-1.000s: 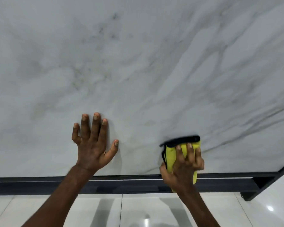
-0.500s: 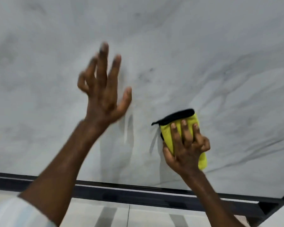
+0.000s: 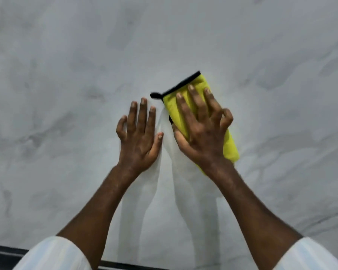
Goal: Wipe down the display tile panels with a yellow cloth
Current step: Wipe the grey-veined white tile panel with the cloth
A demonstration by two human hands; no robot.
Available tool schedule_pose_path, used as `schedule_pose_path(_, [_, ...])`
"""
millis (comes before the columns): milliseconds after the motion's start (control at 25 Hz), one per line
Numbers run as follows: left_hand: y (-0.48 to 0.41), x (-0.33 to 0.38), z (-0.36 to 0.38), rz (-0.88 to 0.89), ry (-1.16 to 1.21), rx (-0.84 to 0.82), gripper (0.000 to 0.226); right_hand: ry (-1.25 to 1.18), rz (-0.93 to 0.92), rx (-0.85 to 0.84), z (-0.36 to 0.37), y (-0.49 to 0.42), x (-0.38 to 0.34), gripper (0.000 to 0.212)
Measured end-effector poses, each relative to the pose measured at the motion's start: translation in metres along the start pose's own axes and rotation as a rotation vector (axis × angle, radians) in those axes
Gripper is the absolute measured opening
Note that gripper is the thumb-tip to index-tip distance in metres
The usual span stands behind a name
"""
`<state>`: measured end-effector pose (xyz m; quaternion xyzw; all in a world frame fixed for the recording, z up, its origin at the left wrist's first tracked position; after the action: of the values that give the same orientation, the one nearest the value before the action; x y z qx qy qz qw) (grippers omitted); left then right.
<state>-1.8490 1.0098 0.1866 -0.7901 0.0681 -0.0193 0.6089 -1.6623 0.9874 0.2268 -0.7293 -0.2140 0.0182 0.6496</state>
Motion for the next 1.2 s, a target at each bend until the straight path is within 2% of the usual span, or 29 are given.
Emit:
schedule_pose_path(160, [0.001,-0.001,0.004,0.001,0.011,0.008,0.065,0.096,0.022,-0.119,0.006,0.099,-0.019,0.079])
schedule_pose_path(240, [0.002,-0.002,0.005,0.002,0.008,0.003,0.065,0.100,0.029,-0.147,0.007,0.116,-0.023,0.083])
schedule_pose_path(320, [0.001,-0.002,0.004,0.009,0.003,0.017,0.066,0.055,-0.019,-0.111,0.005,0.064,-0.016,0.083])
schedule_pose_path(440, [-0.002,0.002,-0.001,-0.022,0.060,0.007,0.067,0.011,-0.140,-0.018,-0.003,-0.093,0.008,0.079])
schedule_pose_path(560, [-0.007,0.004,-0.015,-0.068,0.208,0.007,0.070,0.002,0.033,-0.036,-0.021,-0.218,0.047,0.079])
schedule_pose_path(640, [-0.039,0.009,-0.030,-0.038,0.238,0.056,0.069,0.003,0.022,-0.022,-0.028,-0.216,0.059,0.078])
schedule_pose_path(720, [-0.088,0.023,-0.044,-0.025,0.240,0.114,0.068,0.039,-0.036,0.034,-0.031,-0.163,0.065,0.075])
schedule_pose_path(800, [-0.127,0.039,-0.045,-0.041,0.229,0.096,0.069,0.044,0.021,0.046,-0.030,-0.090,0.072,0.074])
schedule_pose_path(920, [-0.128,0.050,-0.024,-0.014,0.068,0.045,0.073,0.082,0.052,0.008,-0.029,-0.015,0.074,0.073])
schedule_pose_path(1040, [-0.120,0.046,-0.015,0.015,0.010,0.089,0.072,0.093,-0.022,0.002,-0.035,-0.066,0.101,0.076])
schedule_pose_path(1200, [-0.123,0.048,-0.015,0.023,0.039,0.133,0.072,0.065,0.121,0.019,-0.063,-0.194,0.154,0.079])
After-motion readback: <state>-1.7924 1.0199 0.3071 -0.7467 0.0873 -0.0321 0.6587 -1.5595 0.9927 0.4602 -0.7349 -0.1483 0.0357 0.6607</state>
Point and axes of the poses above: each hand's wrist, its own y-axis away from the middle knuckle, its own z-axis out of the palm, x = y × z, the point moved 3 cm from there along -y, towards the middle knuckle, and after that the axes turned 6 degrees about -z, right-handed, at the moved point
